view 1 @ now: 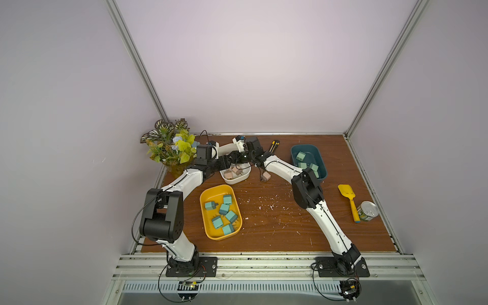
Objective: Place the plugs by color into the storage box
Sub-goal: Place the plug in the storage box.
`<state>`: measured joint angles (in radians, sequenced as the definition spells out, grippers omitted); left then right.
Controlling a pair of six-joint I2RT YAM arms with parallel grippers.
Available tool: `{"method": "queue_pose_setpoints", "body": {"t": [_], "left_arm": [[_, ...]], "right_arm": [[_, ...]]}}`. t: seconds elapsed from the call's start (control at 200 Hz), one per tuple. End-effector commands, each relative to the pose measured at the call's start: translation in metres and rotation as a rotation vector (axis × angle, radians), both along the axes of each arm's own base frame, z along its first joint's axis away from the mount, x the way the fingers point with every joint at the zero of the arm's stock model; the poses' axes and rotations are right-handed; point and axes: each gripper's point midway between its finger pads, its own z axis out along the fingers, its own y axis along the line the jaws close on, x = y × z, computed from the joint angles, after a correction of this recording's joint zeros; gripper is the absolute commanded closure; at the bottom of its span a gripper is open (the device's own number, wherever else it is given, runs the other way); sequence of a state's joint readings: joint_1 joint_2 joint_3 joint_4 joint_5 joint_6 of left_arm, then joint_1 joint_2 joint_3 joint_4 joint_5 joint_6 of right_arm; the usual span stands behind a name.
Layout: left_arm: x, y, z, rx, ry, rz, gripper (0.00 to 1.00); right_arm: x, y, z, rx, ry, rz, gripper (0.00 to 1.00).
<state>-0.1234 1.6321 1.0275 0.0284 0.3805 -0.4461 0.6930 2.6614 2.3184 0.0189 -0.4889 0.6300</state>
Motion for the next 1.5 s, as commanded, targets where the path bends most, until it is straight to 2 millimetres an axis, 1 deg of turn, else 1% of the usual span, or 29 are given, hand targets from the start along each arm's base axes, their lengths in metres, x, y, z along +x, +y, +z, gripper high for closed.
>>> {"method": "queue_pose_setpoints", "body": {"t": [0.0, 0.04, 0.105, 0.155, 0.25, 0.35, 0.455, 0.55, 0.711, 0.946, 1.171, 1.361, 1.376, 1.451, 1.496], "left_arm": [[0.003, 0.003, 0.031, -0.018, -0.095, 0.017, 0.38], [0.003, 0.005, 0.032, -0.016, -0.097, 0.022, 0.38], [0.003, 0.006, 0.033, -0.012, -0.1, 0.025, 0.38], [0.003, 0.007, 0.032, -0.01, -0.098, 0.027, 0.38], [0.002, 0.007, 0.031, -0.012, -0.094, 0.027, 0.38], [0.003, 0.005, 0.03, -0.028, -0.089, 0.023, 0.38], [0.003, 0.003, 0.029, -0.041, -0.083, 0.02, 0.38], [0.003, 0.003, 0.028, -0.038, -0.081, 0.02, 0.38], [0.002, 0.003, 0.028, -0.036, -0.082, 0.02, 0.38], [0.002, 0.004, 0.027, -0.038, -0.079, 0.022, 0.38], [0.001, 0.004, 0.032, -0.031, -0.089, 0.02, 0.37], [0.002, 0.007, 0.034, -0.014, -0.099, 0.029, 0.37], [0.002, 0.007, 0.035, -0.014, -0.1, 0.029, 0.37], [0.002, 0.008, 0.035, -0.011, -0.099, 0.03, 0.37], [0.001, 0.008, 0.036, -0.008, -0.102, 0.03, 0.37]], "right_arm": [[0.0, 0.02, 0.023, 0.113, 0.018, 0.037, 0.77], [0.001, 0.025, 0.024, 0.143, 0.009, 0.048, 0.73], [0.003, 0.028, 0.022, 0.159, 0.009, 0.037, 0.58], [0.002, 0.029, 0.02, 0.149, 0.009, 0.036, 0.51], [0.004, 0.021, 0.014, 0.087, 0.011, 0.006, 0.46], [0.003, 0.011, 0.018, 0.033, -0.01, -0.026, 0.44], [0.002, 0.004, 0.026, -0.017, -0.044, -0.043, 0.42], [-0.002, 0.003, 0.035, -0.055, -0.077, -0.042, 0.4], [-0.011, 0.002, 0.041, -0.091, -0.089, -0.031, 0.4], [-0.025, -0.004, 0.067, -0.083, -0.113, -0.025, 0.41], [-0.039, -0.012, 0.083, -0.084, -0.116, -0.024, 0.42], [-0.05, -0.025, 0.093, -0.115, -0.137, -0.039, 0.43], [-0.047, -0.029, 0.093, -0.126, -0.145, -0.062, 0.43], [-0.051, -0.039, 0.093, -0.144, -0.15, -0.082, 0.44], [-0.054, -0.044, 0.096, -0.145, -0.159, -0.094, 0.44]]}}
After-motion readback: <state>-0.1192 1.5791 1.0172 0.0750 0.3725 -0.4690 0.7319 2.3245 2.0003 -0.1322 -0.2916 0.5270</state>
